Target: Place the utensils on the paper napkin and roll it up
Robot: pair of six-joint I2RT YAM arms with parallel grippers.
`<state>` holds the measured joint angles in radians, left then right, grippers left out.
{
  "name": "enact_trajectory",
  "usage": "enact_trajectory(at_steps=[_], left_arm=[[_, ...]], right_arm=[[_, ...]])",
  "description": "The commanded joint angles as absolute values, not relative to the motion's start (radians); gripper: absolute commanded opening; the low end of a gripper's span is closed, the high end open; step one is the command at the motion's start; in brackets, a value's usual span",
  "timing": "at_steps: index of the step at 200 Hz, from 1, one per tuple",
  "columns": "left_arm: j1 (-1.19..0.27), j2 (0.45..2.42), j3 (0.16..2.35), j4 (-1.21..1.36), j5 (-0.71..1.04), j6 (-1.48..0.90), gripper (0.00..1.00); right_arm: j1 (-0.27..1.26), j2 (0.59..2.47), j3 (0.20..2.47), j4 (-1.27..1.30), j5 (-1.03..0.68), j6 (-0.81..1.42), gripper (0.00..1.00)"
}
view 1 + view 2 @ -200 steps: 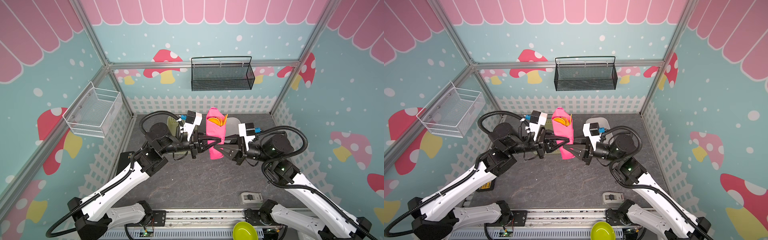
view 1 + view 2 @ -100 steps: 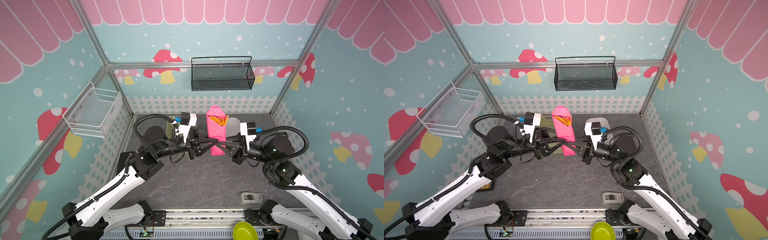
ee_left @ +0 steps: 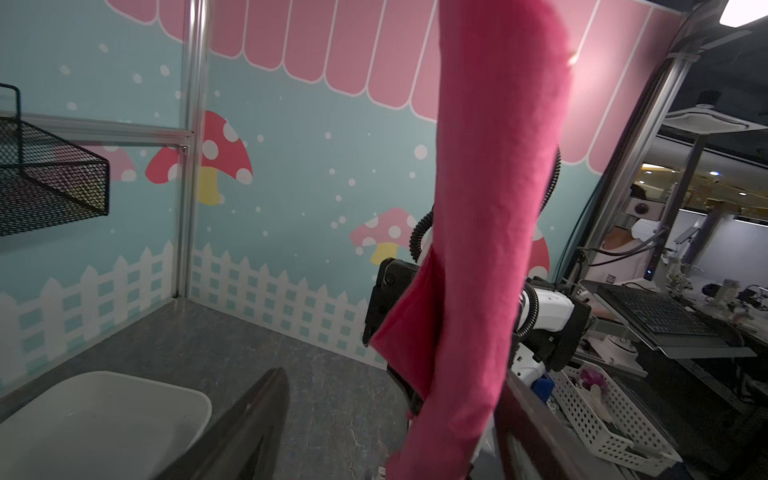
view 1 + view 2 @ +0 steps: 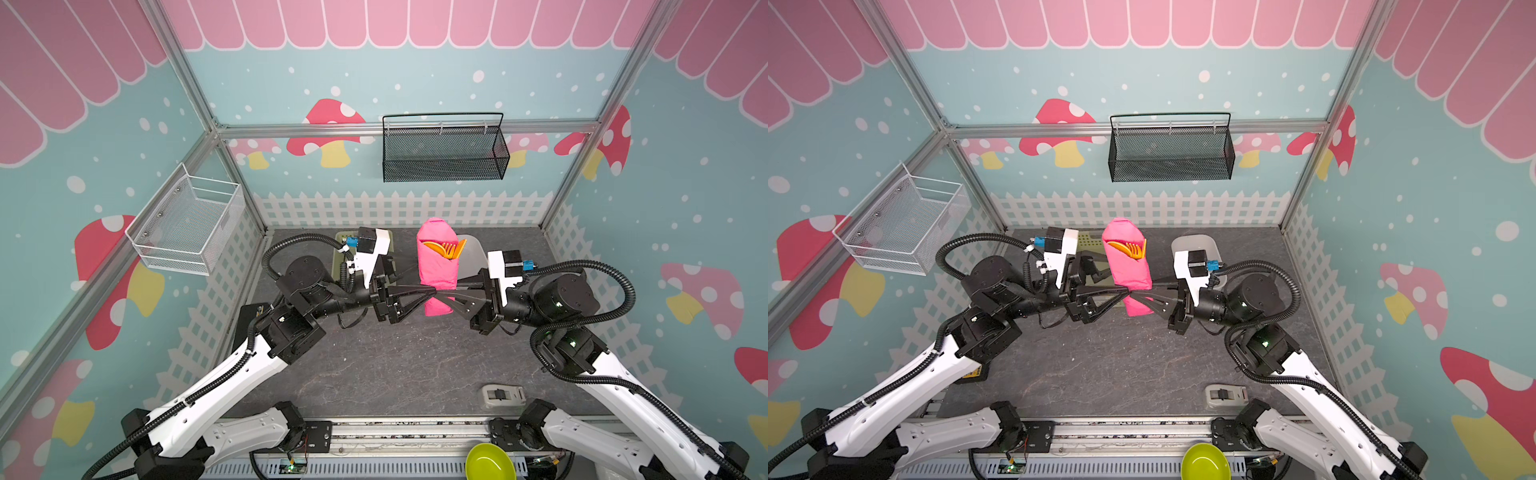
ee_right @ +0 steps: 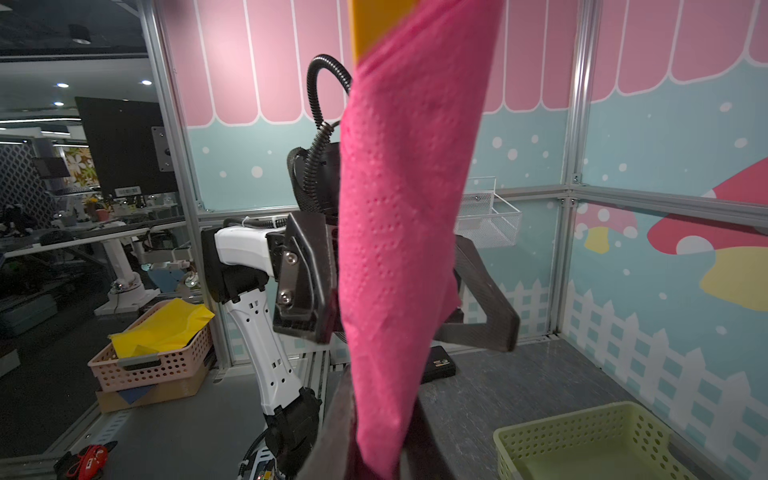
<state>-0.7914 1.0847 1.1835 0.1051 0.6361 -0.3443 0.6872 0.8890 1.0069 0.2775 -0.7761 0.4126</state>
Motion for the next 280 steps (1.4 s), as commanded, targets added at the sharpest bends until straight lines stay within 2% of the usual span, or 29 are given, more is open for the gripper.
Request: enact_trajectory(at_steps=[1, 33, 78, 149, 212, 239, 280], left_arm=[[-0.788, 1.116, 1.208, 0.164, 0.768, -0.375, 0.80], [-0.788, 1.153, 1.250, 0.151, 0.825, -0.382, 0.78], [-0.790, 1.169, 1.276, 0.136, 0.865, -0.380, 0.70], [-0.790, 1.165, 1.269, 0.120, 0.871, -0.368, 0.45], [-0.790, 1.126, 1.249, 0.093, 0.808, -0.333, 0.23], [-0.790, 1.114, 1.249, 0.062, 0.764, -0.307, 0.15], [-0.788, 1.109, 1.247, 0.051, 0.723, -0.290, 0.12]], right_arm=[[0.687, 0.897, 0.994, 0.349, -0.885, 0.415, 0.00], [0.688, 0.908, 0.993, 0.350, -0.922, 0.416, 0.00], [0.687, 0.923, 0.988, 0.331, -0.939, 0.408, 0.00], [0.687, 0.918, 1.006, 0.289, -0.897, 0.378, 0.00], [0.687, 0.905, 1.006, 0.267, -0.857, 0.373, 0.00], [0.687, 0.902, 1.008, 0.264, -0.838, 0.380, 0.04], [0.687, 0.894, 0.997, 0.256, -0.814, 0.394, 0.12]])
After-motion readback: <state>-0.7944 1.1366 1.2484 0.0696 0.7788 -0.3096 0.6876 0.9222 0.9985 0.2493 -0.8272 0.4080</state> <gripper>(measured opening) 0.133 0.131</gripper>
